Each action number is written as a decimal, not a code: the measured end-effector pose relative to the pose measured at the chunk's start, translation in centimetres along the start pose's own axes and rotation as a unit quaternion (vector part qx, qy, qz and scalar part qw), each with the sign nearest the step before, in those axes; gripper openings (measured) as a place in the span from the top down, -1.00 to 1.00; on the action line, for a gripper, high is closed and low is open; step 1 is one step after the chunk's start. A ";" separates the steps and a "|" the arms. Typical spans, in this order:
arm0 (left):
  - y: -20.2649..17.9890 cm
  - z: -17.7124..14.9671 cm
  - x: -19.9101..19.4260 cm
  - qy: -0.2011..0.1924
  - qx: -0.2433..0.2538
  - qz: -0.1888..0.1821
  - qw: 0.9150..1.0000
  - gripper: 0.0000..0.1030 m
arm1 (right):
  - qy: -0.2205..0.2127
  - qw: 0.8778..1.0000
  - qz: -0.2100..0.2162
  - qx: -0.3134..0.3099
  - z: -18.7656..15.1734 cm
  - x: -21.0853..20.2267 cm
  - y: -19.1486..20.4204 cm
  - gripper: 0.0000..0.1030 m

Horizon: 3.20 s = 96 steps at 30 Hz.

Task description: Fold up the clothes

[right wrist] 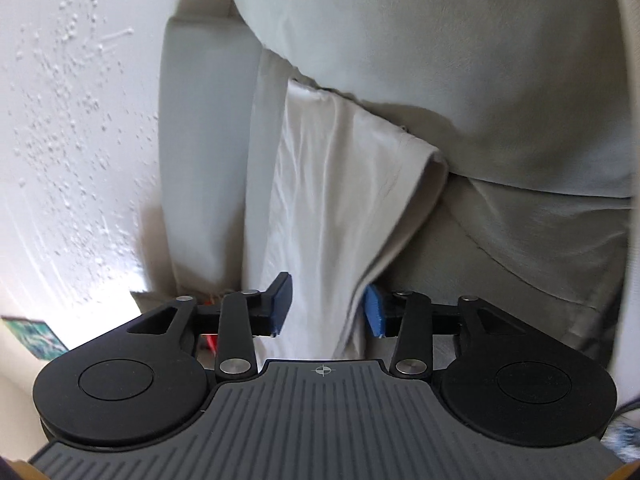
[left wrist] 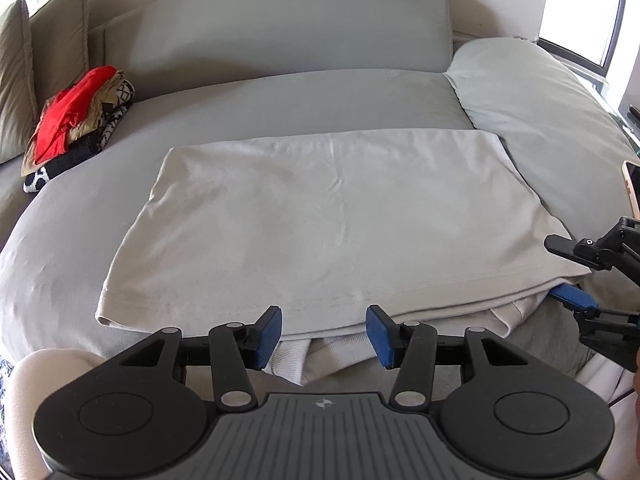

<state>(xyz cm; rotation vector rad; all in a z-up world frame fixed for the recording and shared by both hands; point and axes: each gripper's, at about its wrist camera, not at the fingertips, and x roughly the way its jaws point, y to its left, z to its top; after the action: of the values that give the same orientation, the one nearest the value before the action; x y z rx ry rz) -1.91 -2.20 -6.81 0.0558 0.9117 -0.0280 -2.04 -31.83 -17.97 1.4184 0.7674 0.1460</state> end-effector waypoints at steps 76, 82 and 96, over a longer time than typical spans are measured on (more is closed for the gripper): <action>22.2 -1.6 -3.8 -0.044 -0.272 0.067 0.959 0.03 | 0.158 0.802 -0.142 -0.559 -19.8 12.3 21.7 0.30; 19.1 1.6 -1.5 -0.034 -0.190 -0.034 0.981 0.57 | 0.134 0.799 -0.172 -0.560 -15.4 10.9 19.3 0.37; 17.9 1.3 3.0 0.036 -0.125 0.015 0.991 0.86 | 0.183 0.738 -0.193 -0.620 -15.2 9.7 15.2 0.48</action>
<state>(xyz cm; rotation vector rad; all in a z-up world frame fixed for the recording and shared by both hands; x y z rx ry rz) 1.81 15.59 -7.79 -0.1637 0.9810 0.1178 2.10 -11.30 -7.16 -0.0797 0.9711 0.5136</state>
